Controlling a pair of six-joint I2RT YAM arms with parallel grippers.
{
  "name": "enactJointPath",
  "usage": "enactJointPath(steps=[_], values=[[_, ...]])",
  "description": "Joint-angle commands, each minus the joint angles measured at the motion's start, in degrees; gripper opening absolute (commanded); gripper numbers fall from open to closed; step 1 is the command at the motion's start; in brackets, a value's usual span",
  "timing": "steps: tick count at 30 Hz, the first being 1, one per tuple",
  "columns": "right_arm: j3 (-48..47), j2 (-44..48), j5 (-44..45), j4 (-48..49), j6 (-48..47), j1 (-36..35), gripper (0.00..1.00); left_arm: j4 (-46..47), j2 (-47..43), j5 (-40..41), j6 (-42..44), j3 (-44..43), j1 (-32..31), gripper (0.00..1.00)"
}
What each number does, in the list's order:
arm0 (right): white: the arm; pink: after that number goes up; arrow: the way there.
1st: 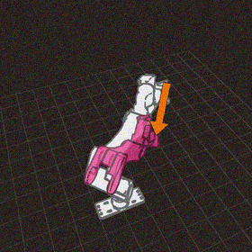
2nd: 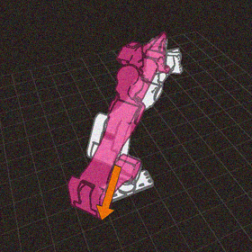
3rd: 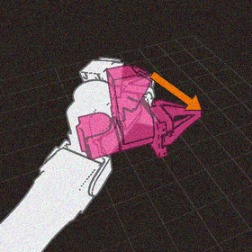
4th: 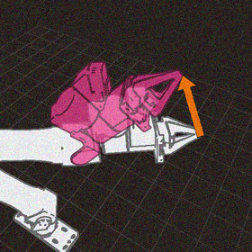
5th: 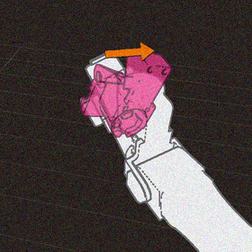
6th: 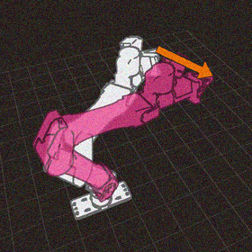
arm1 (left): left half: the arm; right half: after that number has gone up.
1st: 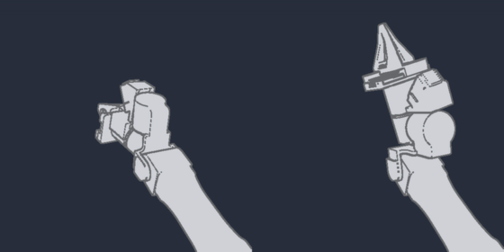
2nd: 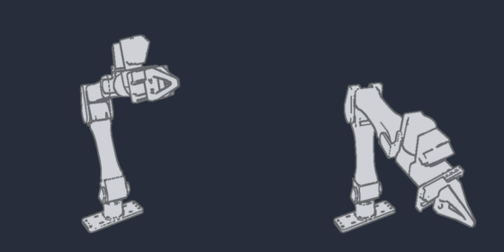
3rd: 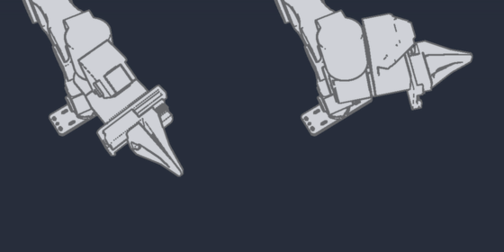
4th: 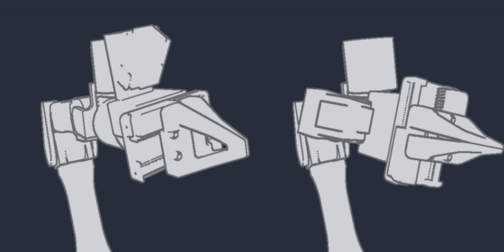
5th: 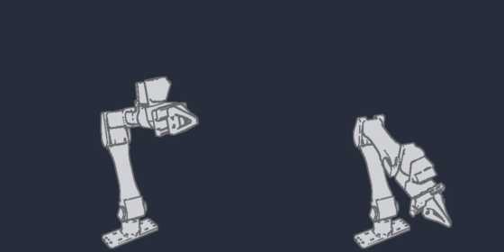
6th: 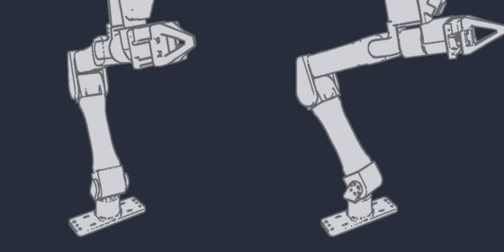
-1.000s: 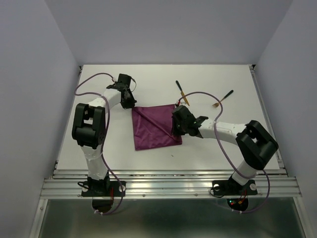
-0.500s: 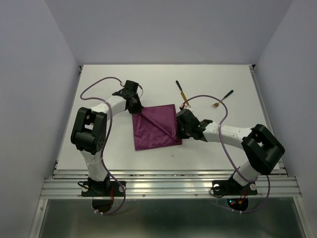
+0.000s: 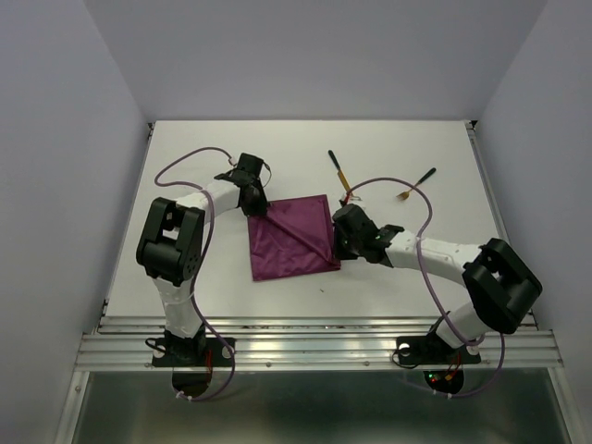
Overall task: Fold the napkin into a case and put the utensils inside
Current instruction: Smooth out the upper triangle-folded napkin at the center of the board.
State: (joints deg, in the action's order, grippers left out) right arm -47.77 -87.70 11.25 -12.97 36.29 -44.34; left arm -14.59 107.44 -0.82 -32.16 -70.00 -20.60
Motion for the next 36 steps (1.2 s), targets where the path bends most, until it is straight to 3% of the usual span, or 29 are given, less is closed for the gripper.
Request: enactJointPath(steps=[1,5,8,11,16,25,30,36], values=[[-1.45,4.20,-0.52,0.40,-0.08,-0.40,0.18,-1.05,-5.66,2.14,0.17,-1.72,-0.93,0.01],[-0.58,3.77,-1.23,0.31,0.27,-0.40,0.20,-1.14,-5.49,1.70,0.00,-2.16,-1.20,0.01],[0.22,3.06,-2.01,0.40,0.44,-0.40,0.33,-1.32,-5.13,1.52,-0.01,-2.51,-1.37,0.01],[0.57,2.54,-3.59,1.45,0.27,-0.40,0.38,-1.32,-4.78,1.52,-0.01,-2.86,-1.46,0.01],[1.10,0.52,-5.97,3.91,0.53,-0.40,0.38,-1.41,-4.08,1.35,-0.01,-3.48,-1.55,0.01],[1.19,-1.86,-3.60,6.12,2.03,-0.40,0.25,-1.58,-3.29,1.08,0.87,-3.92,-1.90,0.01],[0.83,-1.42,-2.11,6.20,2.11,-0.40,0.11,-1.58,-2.67,1.08,0.96,-4.62,-1.99,0.01],[1.19,-0.81,0.35,6.12,2.55,-0.40,0.04,-1.49,-1.53,-1.11,1.14,-5.41,-2.16,0.01]])
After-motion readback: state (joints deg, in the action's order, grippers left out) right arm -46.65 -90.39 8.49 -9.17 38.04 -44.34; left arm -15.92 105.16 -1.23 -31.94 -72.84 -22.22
